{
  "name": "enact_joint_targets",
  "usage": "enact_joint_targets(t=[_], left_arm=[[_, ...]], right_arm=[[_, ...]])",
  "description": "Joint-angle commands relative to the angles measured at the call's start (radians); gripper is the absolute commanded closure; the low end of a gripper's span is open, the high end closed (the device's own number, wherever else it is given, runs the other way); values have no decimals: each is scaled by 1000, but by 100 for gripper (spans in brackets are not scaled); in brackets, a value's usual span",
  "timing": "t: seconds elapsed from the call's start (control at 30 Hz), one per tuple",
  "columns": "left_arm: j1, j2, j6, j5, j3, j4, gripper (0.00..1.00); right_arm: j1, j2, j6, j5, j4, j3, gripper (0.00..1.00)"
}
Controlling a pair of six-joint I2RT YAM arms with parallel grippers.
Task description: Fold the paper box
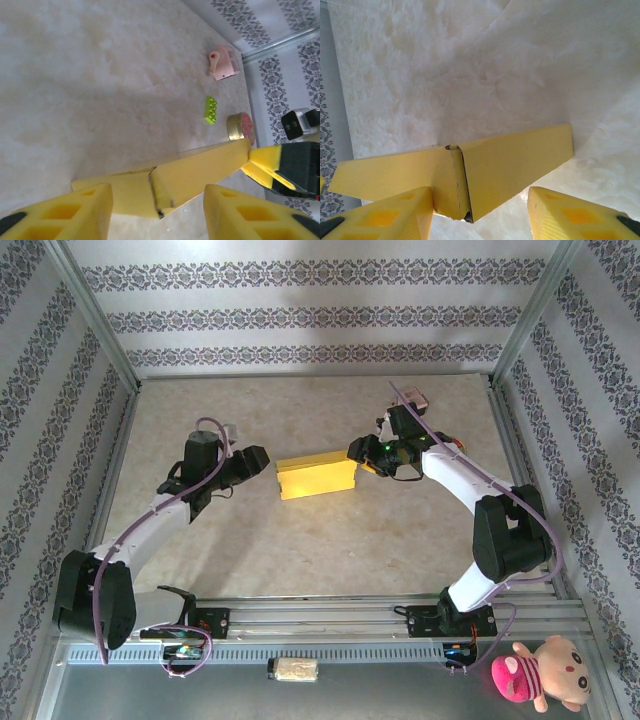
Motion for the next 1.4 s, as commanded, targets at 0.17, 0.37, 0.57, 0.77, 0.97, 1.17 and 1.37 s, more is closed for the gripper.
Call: enact_joint_targets(t=[0.17, 0.37, 0.57, 0.77, 0.97, 1.17, 1.37], left_arm=[[-11, 84, -193, 53, -30, 213, 38], [-12, 148, -271, 91, -66, 325, 48], [-12, 163, -298, 123, -105, 354, 67], [-13, 162, -294, 169, -139, 379, 62], [-19, 150, -288, 205, -165, 452, 39], [-22, 165, -297, 214, -166, 470, 43], [-40, 187, -237, 205, -193, 362, 64]], right_arm=[[13, 45, -28, 50, -81, 4, 47], [13, 45, -31, 52, -87, 10, 47], [11, 54, -22, 48, -86, 11, 47], [9, 67, -17, 46, -84, 8, 48], [10, 66, -19, 46, -84, 9, 48], [11, 71, -19, 50, -80, 2, 48], [10, 81, -22, 64, -77, -1, 48]])
